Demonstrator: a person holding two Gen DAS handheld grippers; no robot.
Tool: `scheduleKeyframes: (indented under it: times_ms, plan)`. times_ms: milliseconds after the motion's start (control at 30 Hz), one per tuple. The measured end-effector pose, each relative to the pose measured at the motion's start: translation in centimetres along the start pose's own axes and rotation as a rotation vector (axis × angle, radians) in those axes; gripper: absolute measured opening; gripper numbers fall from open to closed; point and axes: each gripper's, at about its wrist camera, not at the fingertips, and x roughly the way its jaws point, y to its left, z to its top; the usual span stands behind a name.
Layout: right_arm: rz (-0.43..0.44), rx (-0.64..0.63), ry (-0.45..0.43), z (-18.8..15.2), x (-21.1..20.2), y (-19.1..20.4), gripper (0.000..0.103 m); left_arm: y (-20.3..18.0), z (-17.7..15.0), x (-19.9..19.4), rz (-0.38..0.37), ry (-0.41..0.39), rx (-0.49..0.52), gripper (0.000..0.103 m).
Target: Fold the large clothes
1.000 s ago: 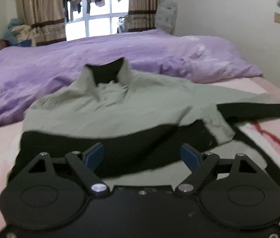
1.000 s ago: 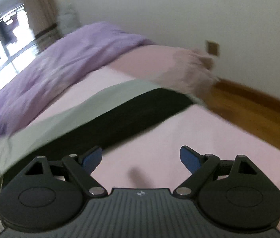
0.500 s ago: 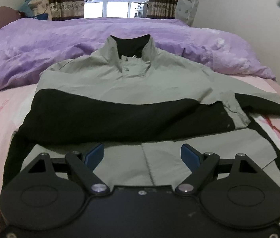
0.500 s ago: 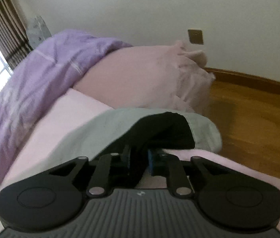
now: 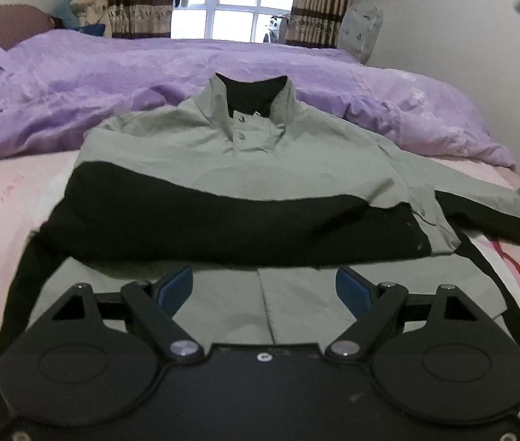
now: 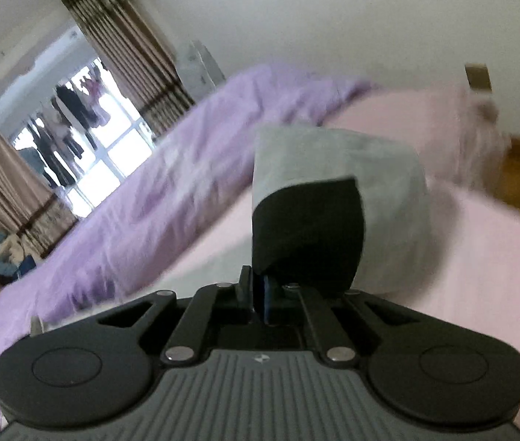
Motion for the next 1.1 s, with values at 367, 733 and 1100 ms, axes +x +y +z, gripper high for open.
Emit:
scheduleKeyframes:
  times_ms: [367,733,1100]
  plan:
    - [0.075,0.061,0.015,-1.8,-0.6,-1.6,0.071,-0.3,-0.1,0.6,-0.002,0.007,0.018,0.086]
    - [0.033,0.508,-0.105,-0.1,-2.4,-11.9,0.080,-1.9,-0.2,1.5,-0.020,0.011,0.066,0.086]
    - [0.100,0.626,-0.067,-1.0,0.5,-9.9,0.074,-0.7,-0.1,1.7,0.042,0.021,0.067,0.086]
